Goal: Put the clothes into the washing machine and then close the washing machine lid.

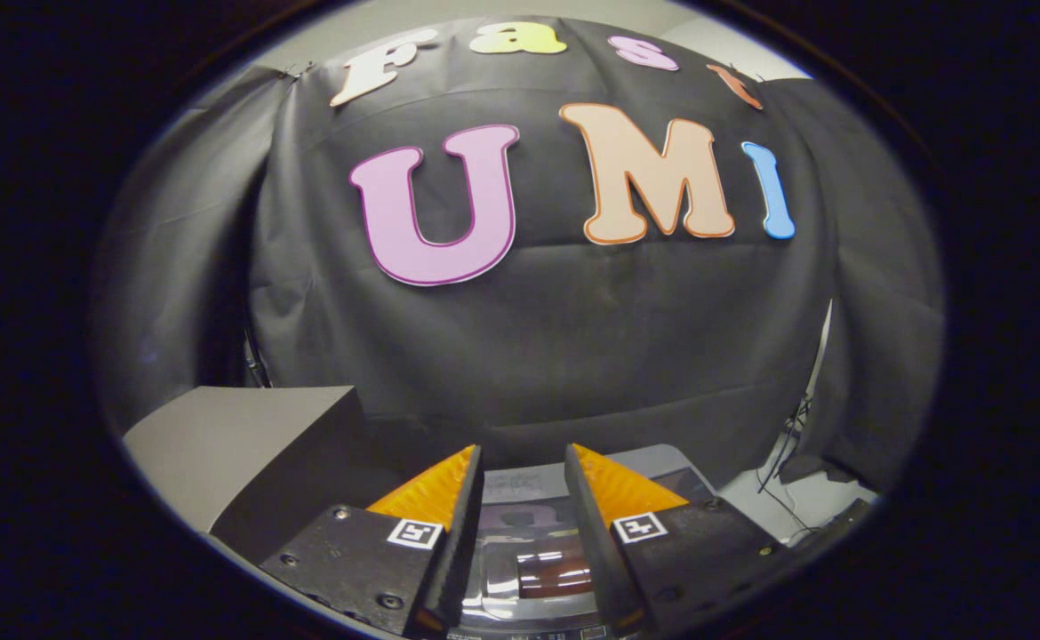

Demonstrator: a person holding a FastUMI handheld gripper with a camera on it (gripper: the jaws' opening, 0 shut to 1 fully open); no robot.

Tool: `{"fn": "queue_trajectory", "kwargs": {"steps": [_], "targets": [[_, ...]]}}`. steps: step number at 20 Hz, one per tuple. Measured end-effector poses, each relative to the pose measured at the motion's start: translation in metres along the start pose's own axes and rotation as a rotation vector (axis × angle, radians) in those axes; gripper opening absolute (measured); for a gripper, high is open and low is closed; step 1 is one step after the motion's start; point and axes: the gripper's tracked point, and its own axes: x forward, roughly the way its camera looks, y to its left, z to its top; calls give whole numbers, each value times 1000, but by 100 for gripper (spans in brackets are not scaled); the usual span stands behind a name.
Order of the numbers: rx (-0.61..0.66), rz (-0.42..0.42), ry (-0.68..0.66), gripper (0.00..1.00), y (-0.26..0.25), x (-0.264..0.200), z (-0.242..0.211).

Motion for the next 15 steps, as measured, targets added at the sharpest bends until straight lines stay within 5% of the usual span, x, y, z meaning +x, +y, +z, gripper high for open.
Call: {"fn": "queue_trajectory", "kwargs": {"steps": [15], "targets": [[-66,-54,-128,56,-58,-79,14]]}}
